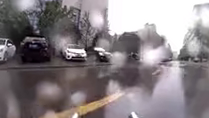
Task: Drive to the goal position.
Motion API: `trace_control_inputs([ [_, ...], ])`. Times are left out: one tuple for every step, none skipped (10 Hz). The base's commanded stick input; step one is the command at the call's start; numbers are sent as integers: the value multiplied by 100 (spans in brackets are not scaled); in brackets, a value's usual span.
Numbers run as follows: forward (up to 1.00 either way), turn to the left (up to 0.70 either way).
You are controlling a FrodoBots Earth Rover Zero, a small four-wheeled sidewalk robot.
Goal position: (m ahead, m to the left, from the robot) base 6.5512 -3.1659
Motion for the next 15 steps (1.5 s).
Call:
trace_control_inputs([
  [70,-14],
  [70,-14],
  [70,-14],
  [70,-14],
  [70,-6],
  [70,0],
  [70,0],
  [70,0],
  [70,0],
  [70,0],
  [70,0],
  [70,0],
  [70,0],
  [70,-9],
  [70,-14],
])
